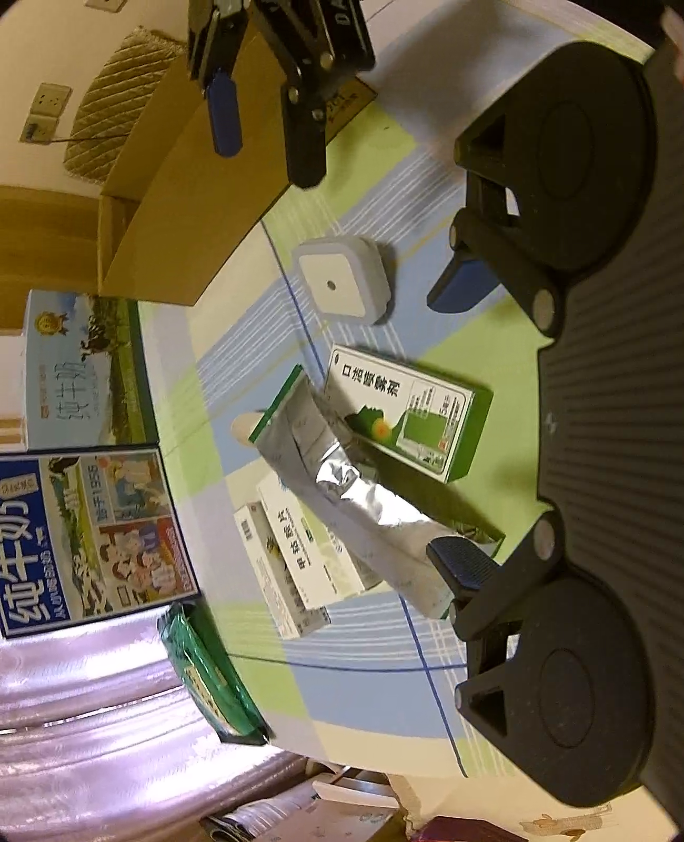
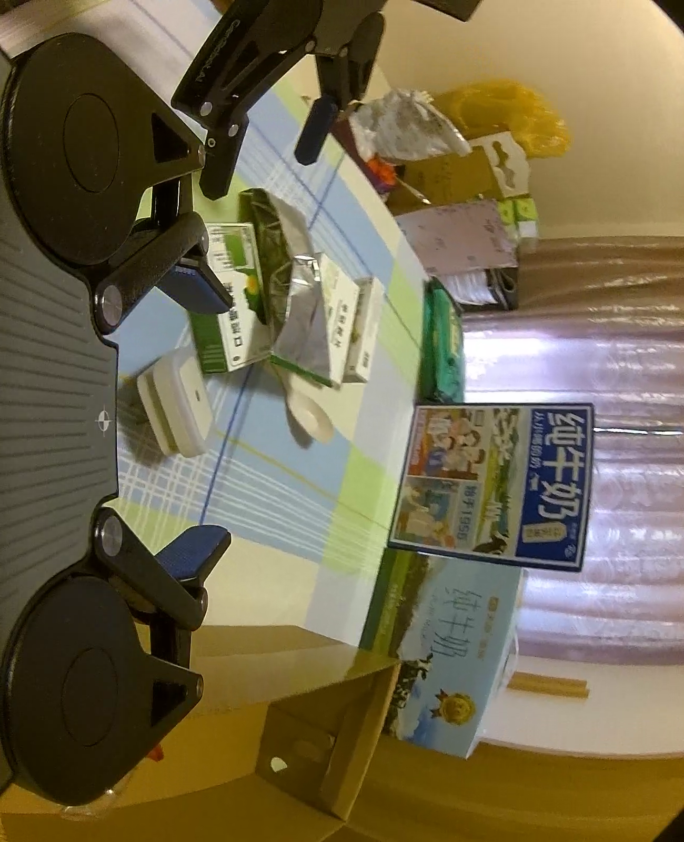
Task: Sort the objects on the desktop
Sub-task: 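Withdraw both open tools from the box back over the table, then reach right tool to white night-light while left tool approaches green spray box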
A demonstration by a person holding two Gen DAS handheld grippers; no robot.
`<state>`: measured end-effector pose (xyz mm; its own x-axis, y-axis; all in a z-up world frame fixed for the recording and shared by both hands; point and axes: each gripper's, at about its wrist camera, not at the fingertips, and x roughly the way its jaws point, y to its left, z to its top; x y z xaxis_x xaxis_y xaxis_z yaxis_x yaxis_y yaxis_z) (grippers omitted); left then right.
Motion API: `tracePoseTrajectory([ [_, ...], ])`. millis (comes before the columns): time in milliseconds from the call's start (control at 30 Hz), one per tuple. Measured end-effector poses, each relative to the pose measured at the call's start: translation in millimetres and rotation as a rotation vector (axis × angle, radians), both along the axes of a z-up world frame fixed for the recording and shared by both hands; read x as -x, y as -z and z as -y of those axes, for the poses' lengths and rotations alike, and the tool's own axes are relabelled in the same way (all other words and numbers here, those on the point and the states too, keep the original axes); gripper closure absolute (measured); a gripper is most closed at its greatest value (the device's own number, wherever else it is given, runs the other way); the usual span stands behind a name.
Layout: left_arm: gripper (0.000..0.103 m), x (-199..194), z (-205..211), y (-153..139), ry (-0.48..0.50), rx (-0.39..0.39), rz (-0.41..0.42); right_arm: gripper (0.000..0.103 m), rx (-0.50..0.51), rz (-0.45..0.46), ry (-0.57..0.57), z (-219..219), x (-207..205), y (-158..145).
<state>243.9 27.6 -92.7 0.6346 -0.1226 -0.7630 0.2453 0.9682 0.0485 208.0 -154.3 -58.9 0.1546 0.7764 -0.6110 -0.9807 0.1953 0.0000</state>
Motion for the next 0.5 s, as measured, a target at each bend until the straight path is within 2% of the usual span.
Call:
tracePoseTrajectory([
  [500,0.016,-5.7,-9.3,23.5,0.043,0.013,-0.063,0.018,0.096,0.003,-0.045,-19.4,-1.2,20.2],
])
